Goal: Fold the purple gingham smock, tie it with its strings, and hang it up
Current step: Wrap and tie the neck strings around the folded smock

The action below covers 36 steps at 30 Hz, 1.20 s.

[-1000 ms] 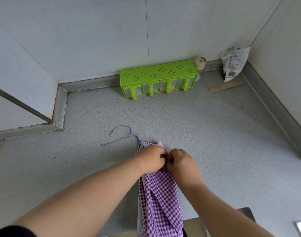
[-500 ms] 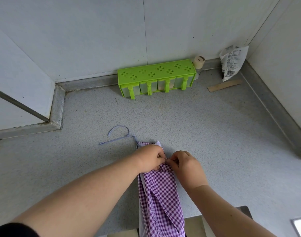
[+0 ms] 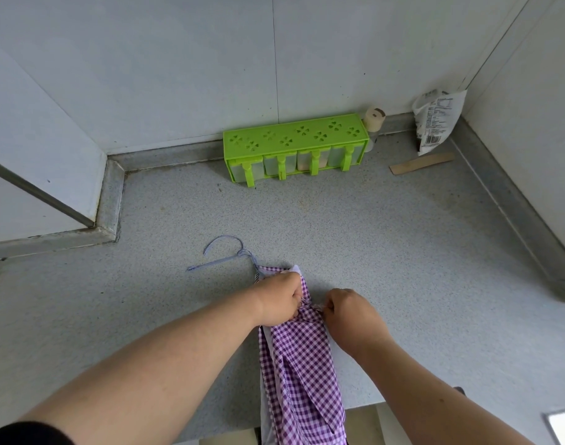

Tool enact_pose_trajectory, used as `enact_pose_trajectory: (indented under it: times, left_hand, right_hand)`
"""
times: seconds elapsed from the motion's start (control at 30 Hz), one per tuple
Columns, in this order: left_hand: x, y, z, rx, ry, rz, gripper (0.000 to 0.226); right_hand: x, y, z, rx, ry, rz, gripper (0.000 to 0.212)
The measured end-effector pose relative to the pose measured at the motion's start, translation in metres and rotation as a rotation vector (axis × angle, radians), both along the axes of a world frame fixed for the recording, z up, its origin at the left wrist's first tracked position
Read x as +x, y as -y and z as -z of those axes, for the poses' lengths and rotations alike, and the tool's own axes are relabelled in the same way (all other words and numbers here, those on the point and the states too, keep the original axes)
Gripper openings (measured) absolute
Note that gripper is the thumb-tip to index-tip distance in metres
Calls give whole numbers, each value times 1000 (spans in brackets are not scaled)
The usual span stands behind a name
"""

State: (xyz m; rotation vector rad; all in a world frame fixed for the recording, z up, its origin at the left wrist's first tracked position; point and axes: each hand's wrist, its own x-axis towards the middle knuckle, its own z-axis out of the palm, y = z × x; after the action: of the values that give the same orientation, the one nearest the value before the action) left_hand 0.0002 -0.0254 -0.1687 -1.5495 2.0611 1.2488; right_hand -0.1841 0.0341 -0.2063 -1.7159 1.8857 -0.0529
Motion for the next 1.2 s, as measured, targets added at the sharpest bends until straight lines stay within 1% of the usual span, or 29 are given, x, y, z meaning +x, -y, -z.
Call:
enact_pose_trajectory:
  times: [0.1, 0.17, 0.23, 0.27, 0.3, 0.33, 0.37, 0.4, 0.47, 0.53, 0.63, 0.7, 0.77, 0.83, 0.9, 0.97, 1.03, 1.1, 1.2]
  left_hand:
    - [0, -6, -11, -69, -29, 13, 14]
    - [8, -11, -19, -171, -88, -77, 19]
    - [24, -7, -22, -313, -113, -344, 28]
    - [35, -2, -19, -344, -53, -493, 30]
    - [47, 5, -13, -328, 41, -593, 31]
    - [59, 10, -6, -252, 130, -637, 32]
    - [70, 14, 0, -154, 171, -657, 35]
    - [74, 18, 9, -66, 157, -679, 38]
    - [70, 21, 16, 41, 22, -771, 38]
    - [62, 21, 21, 141, -131, -897, 36]
    - [54, 20, 25, 304, -352, -1119, 34]
    - [54, 16, 21, 348, -462, -1191, 32]
    - [55, 11, 13, 387, -564, -1218, 28]
    - [57, 6, 5, 421, -597, -1175, 24]
    - [62, 0, -2, 469, -606, -1120, 24]
    - [67, -5, -8, 488, -603, -1061, 28]
    - [68, -9, -14, 486, -626, -1032, 31]
    - [70, -11, -22, 469, -666, -1048, 35]
    - [72, -15, -37, 430, -707, -1014, 32]
  right_hand:
    - [0, 4, -9, 42, 30, 15, 9]
    - [0, 4, -20, -16, 45, 25, 15]
    - [5, 7, -35, -140, 50, 20, 21]
    - [9, 10, -43, -189, 65, 1, 23]
    - [15, 14, -50, -207, 81, -36, 26]
    - [24, 18, -55, -188, 100, -84, 30]
    - [37, 23, -59, -149, 117, -134, 35]
    - [48, 28, -60, -89, 128, -166, 43]
    - [68, 36, -60, 45, 119, -200, 59]
    - [85, 43, -57, 107, 93, -224, 69]
    - [92, 48, -53, 145, 116, -223, 72]
    - [91, 48, -53, 169, 147, -220, 66]
    - [91, 47, -50, 162, 193, -192, 47]
    - [92, 46, -48, 145, 288, -97, 30]
    - [95, 43, -50, 141, 378, -12, 22]
    - [98, 39, -56, 120, 442, 43, 19]
    - [99, 36, -61, 102, 482, 78, 23]
    - [99, 33, -68, 116, 518, 96, 29]
    - [100, 29, -79, 117, 546, 121, 30]
